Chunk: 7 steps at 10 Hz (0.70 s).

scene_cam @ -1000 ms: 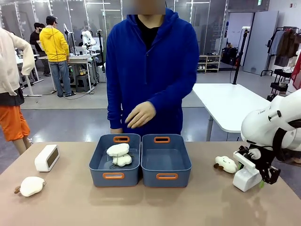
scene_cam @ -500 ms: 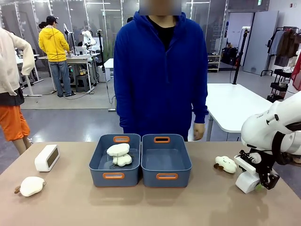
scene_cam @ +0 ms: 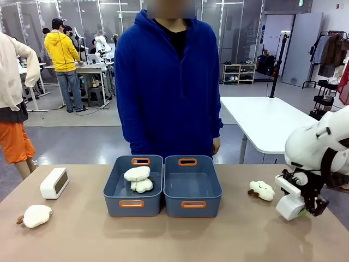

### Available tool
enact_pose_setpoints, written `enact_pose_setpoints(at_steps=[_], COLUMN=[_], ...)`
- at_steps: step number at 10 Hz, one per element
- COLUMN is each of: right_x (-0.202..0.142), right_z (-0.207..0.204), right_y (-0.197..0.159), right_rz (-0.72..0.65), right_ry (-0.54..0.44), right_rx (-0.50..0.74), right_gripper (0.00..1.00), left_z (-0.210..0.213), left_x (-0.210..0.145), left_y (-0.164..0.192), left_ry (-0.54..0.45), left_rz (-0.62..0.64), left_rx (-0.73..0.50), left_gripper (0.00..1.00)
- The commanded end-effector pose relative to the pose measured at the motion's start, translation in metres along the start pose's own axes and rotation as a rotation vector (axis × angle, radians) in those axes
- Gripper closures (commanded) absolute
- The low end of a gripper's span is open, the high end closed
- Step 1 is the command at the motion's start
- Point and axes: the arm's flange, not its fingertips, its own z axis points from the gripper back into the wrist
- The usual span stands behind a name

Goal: Sort the digital clocks into the basket.
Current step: Pick up the Digital clock from the table and place it into the empty Plastic storage basket.

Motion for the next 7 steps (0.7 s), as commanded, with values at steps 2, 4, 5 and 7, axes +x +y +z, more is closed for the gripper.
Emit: enact_pose_setpoints(at_steps=[2, 4, 5, 7], right_x=[0.045, 0.091, 0.119, 0.177], right_z=[0.096, 0.121, 0.122, 0.116], right_y=[0.009, -0.017, -0.037, -0.082], right_rz=[-0.080, -0.150, -0.182, -0.229], right_ry=[-0.028, -0.016, -0.007, 0.005], right_rx=[-0.092, -0.096, -0.100, -0.100], right_gripper=[1.00, 1.00, 1.00, 1.00], left_z=[0.000, 0.000, 0.000, 0.000], left_x=[0.001, 0.001, 0.001, 0.001], left_y=[-0.001, -0.001, -0.001, -0.001], left_ry=[-0.013, -0.013, -0.013, -0.013], left_rz=[-0.001, -0.001, -0.001, -0.001], left_rx=[-0.017, -0.017, -0.017, -0.017], left_gripper=[0.00, 0.00, 0.00, 0.00])
